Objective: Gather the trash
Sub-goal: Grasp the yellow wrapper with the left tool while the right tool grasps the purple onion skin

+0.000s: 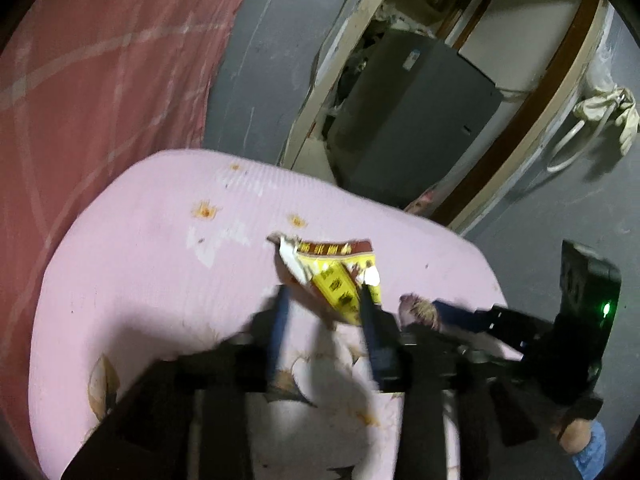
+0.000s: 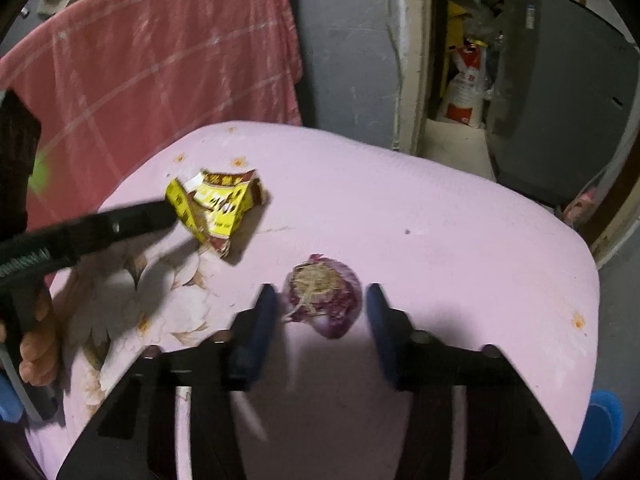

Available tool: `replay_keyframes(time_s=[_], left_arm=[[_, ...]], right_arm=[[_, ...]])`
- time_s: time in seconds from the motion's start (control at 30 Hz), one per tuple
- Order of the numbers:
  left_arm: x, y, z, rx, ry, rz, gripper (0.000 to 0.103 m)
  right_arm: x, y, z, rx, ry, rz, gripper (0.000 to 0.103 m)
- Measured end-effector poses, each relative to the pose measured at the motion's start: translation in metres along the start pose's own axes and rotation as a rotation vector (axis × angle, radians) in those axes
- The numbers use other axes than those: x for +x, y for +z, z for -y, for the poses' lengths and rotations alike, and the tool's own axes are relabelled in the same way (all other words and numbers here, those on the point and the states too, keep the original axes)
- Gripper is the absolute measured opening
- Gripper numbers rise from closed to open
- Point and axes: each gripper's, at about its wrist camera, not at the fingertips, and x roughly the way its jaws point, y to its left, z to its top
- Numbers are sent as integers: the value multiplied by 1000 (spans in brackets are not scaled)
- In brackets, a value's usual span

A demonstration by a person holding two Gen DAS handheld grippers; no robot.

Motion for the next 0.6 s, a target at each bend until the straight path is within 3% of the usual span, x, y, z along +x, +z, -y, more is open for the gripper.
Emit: replay_keyframes(time_s=[0.2, 0.47, 0.53, 0.6], left_arm=[[18, 11, 5, -5, 56, -41, 38], [37, 20, -1, -115, 42, -62, 38], [39, 20, 1, -107, 40, -68, 36], [39, 19, 3, -101, 33, -75, 28]], right_arm=[[-8, -5, 2, 11, 26, 21, 33], [-14, -7, 6, 44, 21, 50, 32], [-14, -7, 7, 34, 19, 49, 32], [-15, -7, 5, 26, 11, 51, 32]])
